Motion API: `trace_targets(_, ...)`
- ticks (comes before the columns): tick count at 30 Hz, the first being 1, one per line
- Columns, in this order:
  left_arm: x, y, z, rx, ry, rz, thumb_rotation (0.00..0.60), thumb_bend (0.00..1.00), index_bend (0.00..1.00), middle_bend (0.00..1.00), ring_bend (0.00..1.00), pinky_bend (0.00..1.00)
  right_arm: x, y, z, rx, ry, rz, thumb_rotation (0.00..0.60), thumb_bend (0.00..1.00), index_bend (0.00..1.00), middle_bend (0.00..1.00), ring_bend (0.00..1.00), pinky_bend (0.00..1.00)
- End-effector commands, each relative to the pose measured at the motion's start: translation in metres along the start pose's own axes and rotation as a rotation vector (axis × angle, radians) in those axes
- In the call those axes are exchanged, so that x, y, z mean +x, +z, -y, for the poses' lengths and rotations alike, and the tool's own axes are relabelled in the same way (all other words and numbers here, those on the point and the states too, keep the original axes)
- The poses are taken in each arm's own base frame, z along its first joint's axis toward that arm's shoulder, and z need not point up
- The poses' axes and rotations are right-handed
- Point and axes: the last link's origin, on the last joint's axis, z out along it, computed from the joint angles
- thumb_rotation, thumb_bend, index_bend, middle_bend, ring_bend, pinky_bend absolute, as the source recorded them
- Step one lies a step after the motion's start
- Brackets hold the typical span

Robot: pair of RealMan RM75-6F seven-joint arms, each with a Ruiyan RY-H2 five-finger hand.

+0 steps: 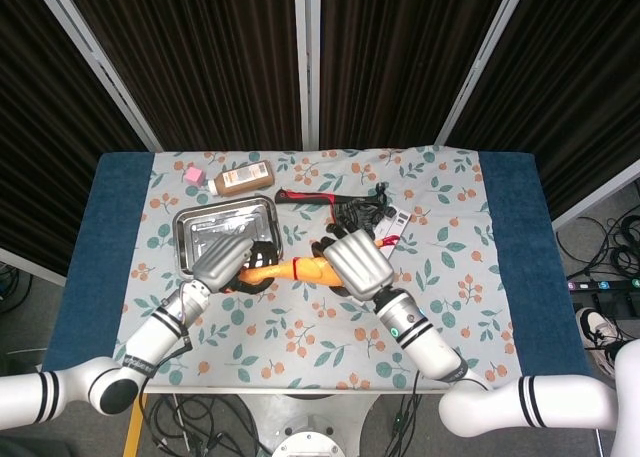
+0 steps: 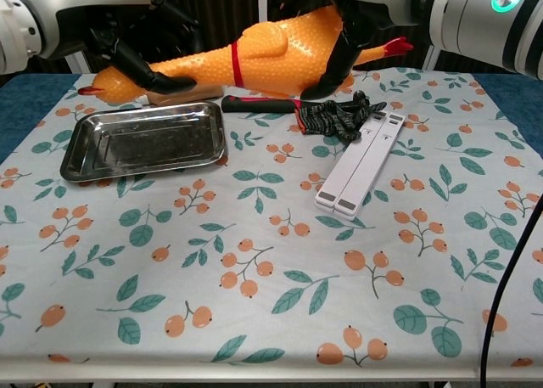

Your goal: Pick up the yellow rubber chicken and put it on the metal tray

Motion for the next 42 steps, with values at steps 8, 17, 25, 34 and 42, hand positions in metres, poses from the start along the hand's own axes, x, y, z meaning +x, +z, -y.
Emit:
trace_targets(8, 0.001, 0.001, 0.001, 0.006, -0.003, 0.002, 0.6, 0.67, 0.78, 0.78, 0.68, 0.74, 0.001, -0.003, -0.002, -0.005, -0.011, 0.015, 0.6, 0.0, 0.0, 0.16, 0.11, 0.12)
trace_targets(17, -0.002, 0.0, 0.001, 0.011, 0.017, 0.004, 0.6, 0.67, 0.78, 0.78, 0.68, 0.74, 0.002, 0.004, 0.001, -0.024, -0.004, -0.007, 0.6, 0.15, 0.44, 0.57, 0.3, 0.12)
trace_targets(25, -0.002, 0.0, 0.001, 0.018, 0.014, -0.004, 0.6, 0.67, 0.78, 0.78, 0.68, 0.74, -0.005, 0.002, 0.008, -0.009, -0.02, 0.013, 0.6, 0.38, 0.83, 0.88, 0.58, 0.17)
trace_targets(34, -0.002, 0.002, 0.004, 0.026, 0.004, -0.008, 0.6, 0.67, 0.78, 0.78, 0.68, 0.74, -0.011, -0.005, 0.012, 0.012, 0.004, 0.082, 0.6, 0.47, 0.97, 0.97, 0.7, 0.22)
trace_targets(42, -0.004, 0.003, 0.005, 0.031, 0.003, -0.01, 0.6, 0.67, 0.78, 0.78, 0.68, 0.74, -0.011, -0.007, 0.014, 0.028, 0.032, 0.098, 0.6, 0.51, 1.0, 0.98, 0.72, 0.24)
